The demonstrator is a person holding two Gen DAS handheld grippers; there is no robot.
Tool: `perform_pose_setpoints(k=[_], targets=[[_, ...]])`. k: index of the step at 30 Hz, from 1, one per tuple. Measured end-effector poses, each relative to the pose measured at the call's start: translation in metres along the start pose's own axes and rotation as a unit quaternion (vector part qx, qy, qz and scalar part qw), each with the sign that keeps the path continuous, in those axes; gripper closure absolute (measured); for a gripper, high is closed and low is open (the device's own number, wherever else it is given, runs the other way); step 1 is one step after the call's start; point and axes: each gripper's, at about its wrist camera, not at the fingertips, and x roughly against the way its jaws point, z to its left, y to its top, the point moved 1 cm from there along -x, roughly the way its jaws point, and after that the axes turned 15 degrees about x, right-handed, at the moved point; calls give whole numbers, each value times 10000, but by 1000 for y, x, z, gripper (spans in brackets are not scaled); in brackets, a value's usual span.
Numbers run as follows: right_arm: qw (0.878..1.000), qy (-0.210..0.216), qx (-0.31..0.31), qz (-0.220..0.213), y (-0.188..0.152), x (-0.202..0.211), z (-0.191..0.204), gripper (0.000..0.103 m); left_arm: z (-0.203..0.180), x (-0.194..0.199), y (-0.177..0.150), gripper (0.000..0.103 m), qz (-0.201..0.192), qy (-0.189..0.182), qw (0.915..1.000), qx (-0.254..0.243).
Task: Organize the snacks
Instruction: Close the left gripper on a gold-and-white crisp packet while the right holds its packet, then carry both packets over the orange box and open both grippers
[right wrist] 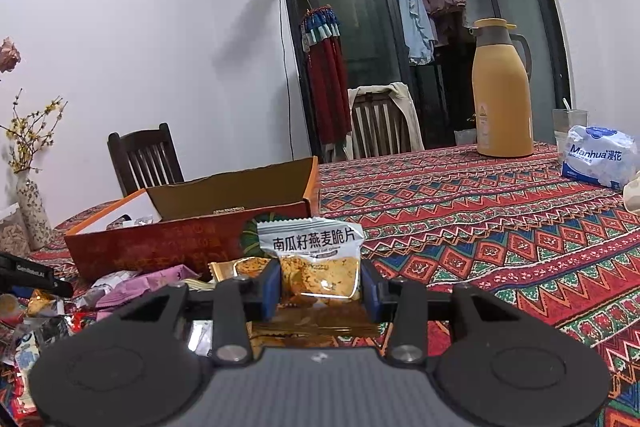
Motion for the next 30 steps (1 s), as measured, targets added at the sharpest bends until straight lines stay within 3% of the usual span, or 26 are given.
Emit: perform_pose_setpoints(k=[4, 19, 23, 30], targets=[[10000, -20, 3, 14, 0, 0, 1, 63, 3, 4, 1, 57, -42, -83, 10000, -20], [9998, -203, 31, -45, 0, 3, 0, 63, 10, 27, 8, 67, -344, -337, 9988, -60], [9991, -333, 195, -169, 0, 10, 7, 63, 8, 38, 14, 68, -471, -423, 9980, -72], [9984, -125, 339, -430, 19, 19, 21, 63, -6, 60, 26, 68, -783, -641, 9947, -188]])
